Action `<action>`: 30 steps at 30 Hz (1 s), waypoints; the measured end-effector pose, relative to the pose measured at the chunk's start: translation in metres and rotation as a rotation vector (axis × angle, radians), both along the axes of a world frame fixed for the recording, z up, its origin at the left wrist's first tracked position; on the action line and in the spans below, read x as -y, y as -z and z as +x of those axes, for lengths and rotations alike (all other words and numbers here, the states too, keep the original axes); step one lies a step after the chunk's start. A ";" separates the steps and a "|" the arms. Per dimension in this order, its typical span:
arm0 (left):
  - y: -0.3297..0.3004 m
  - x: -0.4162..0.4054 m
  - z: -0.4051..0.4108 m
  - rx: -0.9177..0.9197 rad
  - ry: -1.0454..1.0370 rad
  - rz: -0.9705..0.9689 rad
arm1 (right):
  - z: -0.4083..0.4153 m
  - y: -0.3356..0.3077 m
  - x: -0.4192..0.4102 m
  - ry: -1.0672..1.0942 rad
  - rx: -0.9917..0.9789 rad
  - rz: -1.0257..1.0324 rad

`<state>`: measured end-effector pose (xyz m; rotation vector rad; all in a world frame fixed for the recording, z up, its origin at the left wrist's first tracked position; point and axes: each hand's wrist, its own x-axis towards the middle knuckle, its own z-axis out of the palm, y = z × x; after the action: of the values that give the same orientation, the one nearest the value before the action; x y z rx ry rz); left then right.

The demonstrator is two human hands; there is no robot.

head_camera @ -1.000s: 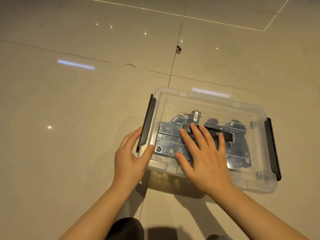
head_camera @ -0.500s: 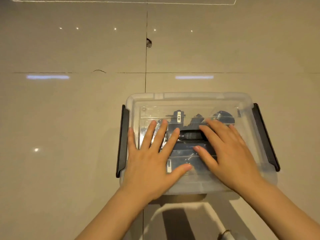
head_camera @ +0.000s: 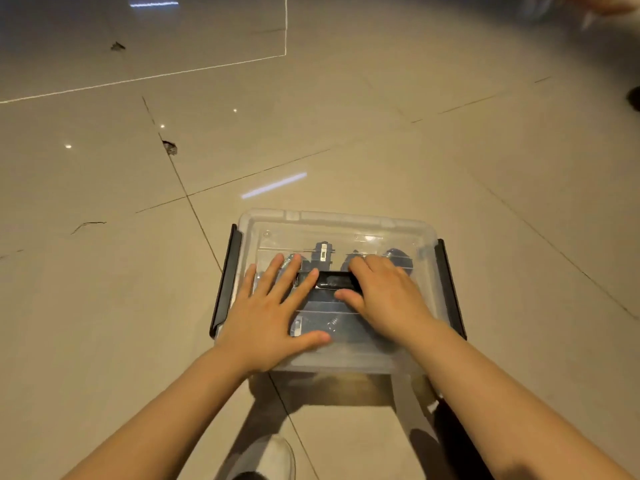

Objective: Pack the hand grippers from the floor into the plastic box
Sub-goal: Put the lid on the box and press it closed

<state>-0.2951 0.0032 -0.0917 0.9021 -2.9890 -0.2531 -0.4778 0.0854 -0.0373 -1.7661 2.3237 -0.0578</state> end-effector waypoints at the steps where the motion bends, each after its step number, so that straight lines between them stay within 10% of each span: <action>1: -0.002 -0.005 0.003 0.002 0.052 0.022 | 0.008 -0.003 -0.017 0.057 -0.003 0.001; 30: -0.139 -0.475 0.142 0.507 1.582 -0.276 | 0.362 -0.012 -0.600 1.773 0.272 -0.251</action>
<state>-0.1531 0.4780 0.0476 -1.7052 -3.1493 0.4617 -0.1154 0.6850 -0.0254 0.6824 2.7977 -0.7625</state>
